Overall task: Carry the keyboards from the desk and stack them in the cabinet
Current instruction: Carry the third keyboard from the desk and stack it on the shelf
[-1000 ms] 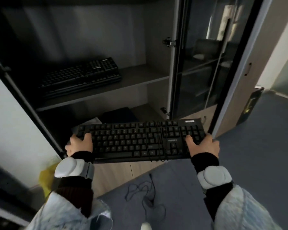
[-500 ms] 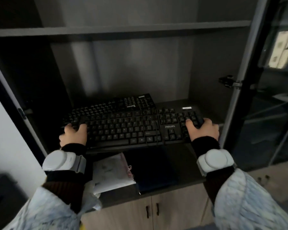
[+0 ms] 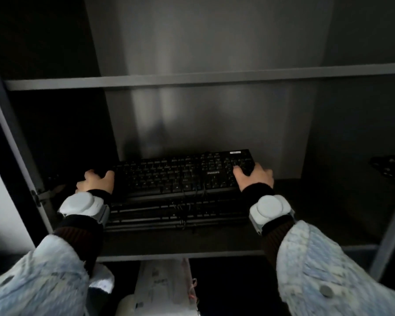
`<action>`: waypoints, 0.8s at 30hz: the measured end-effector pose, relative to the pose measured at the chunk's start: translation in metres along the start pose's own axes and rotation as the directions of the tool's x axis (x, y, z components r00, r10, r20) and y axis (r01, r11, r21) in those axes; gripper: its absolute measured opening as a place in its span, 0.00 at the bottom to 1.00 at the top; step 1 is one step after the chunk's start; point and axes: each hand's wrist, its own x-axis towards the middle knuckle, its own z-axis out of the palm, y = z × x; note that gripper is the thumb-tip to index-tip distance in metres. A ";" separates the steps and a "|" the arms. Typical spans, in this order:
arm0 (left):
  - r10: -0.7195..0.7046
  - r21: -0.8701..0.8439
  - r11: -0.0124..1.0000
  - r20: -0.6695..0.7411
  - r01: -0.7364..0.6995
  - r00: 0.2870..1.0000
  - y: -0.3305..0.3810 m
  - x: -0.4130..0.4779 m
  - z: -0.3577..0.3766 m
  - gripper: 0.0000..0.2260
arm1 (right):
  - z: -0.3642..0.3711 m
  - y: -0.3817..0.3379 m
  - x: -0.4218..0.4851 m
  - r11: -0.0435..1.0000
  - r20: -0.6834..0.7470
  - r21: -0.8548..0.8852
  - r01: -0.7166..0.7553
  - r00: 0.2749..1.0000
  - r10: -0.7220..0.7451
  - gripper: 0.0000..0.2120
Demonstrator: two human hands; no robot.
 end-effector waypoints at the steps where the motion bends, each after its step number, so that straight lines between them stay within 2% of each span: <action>1: -0.009 0.016 1.000 -0.020 0.009 1.000 0.002 0.008 0.004 0.28 | 0.007 -0.003 0.006 1.000 0.009 -0.006 0.004 1.000 -0.004 0.31; 7: -0.028 0.146 0.989 0.040 0.022 0.999 -0.021 0.043 0.037 0.32 | 0.042 -0.002 0.024 0.996 0.086 -0.082 -0.040 0.995 0.047 0.31; 12: -0.014 0.155 0.988 0.066 0.004 0.998 -0.029 0.047 0.046 0.29 | 0.061 0.002 0.023 0.994 0.036 -0.108 -0.029 0.999 0.033 0.31; 16: 0.070 0.073 0.994 0.073 -0.076 0.995 -0.035 0.048 0.050 0.26 | 0.067 -0.001 0.029 0.996 0.037 -0.072 -0.043 0.998 0.046 0.31; 20: 0.210 -0.099 0.973 -0.012 -0.210 0.978 -0.046 0.046 0.050 0.22 | 0.067 0.002 0.028 0.999 0.080 0.012 -0.044 0.996 0.043 0.30; 24: 0.321 -0.074 0.944 -0.019 -0.322 0.947 -0.056 0.044 0.047 0.20 | 0.060 0.003 0.023 1.000 0.128 0.010 -0.024 0.991 0.023 0.34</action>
